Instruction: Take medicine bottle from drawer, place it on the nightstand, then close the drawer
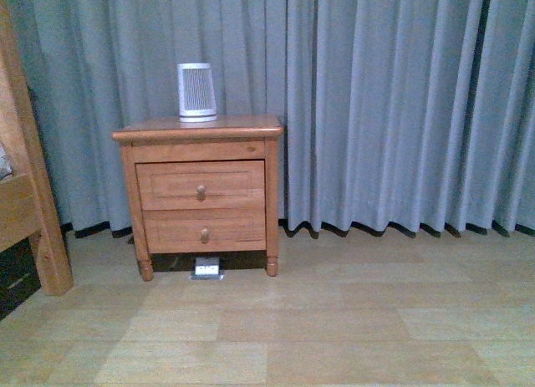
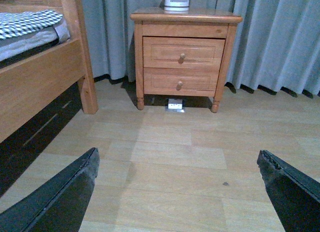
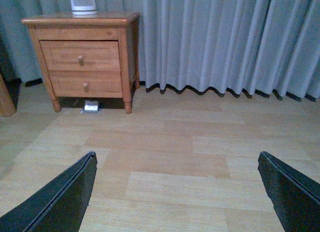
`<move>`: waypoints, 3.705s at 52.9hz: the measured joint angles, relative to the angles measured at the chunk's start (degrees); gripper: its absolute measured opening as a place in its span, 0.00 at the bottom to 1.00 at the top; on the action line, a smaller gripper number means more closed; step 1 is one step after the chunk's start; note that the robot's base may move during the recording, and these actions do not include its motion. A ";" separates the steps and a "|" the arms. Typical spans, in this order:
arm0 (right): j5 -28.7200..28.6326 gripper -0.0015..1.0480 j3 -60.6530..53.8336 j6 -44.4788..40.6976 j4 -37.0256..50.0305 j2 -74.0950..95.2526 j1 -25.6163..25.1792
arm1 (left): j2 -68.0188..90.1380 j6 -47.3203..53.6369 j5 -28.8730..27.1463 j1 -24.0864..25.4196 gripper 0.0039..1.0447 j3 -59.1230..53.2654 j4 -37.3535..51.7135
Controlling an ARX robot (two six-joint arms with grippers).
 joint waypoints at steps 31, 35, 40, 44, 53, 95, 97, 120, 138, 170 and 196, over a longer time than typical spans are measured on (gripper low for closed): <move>0.00 0.93 0.00 0.00 0.00 0.00 0.00 | 0.00 0.00 0.00 0.00 0.94 0.00 0.00; 0.00 0.93 0.00 0.00 0.00 0.00 0.00 | 0.00 0.00 -0.02 0.00 0.94 0.00 0.00; 0.00 0.93 0.00 0.00 0.00 0.00 0.00 | 0.00 0.00 -0.02 0.00 0.94 0.00 0.00; 0.00 0.93 0.00 0.00 0.00 0.00 0.00 | 0.00 0.00 -0.02 0.00 0.94 0.00 0.00; 0.00 0.93 0.00 0.00 0.00 0.00 0.00 | 0.00 0.00 -0.02 0.00 0.94 0.00 0.00; 0.00 0.93 0.00 0.00 0.00 0.00 0.00 | 0.00 0.00 0.00 0.00 0.94 0.00 0.00; 0.00 0.93 0.00 0.00 0.00 0.00 0.00 | 0.00 0.00 0.00 0.00 0.94 0.00 0.00; 0.00 0.93 0.00 0.00 0.00 0.00 0.00 | -0.02 0.00 -0.09 0.00 0.94 0.00 0.00; 0.00 0.93 0.00 0.00 0.00 0.00 0.00 | -0.02 0.00 0.00 0.02 0.94 0.00 0.00; 0.00 0.93 0.00 0.00 0.00 0.00 0.00 | 28.96 -11.50 -4.87 2.91 0.94 6.75 4.37; 0.00 0.93 0.00 0.00 0.00 0.00 0.00 | 97.98 -6.75 -9.90 -5.11 0.94 41.33 48.19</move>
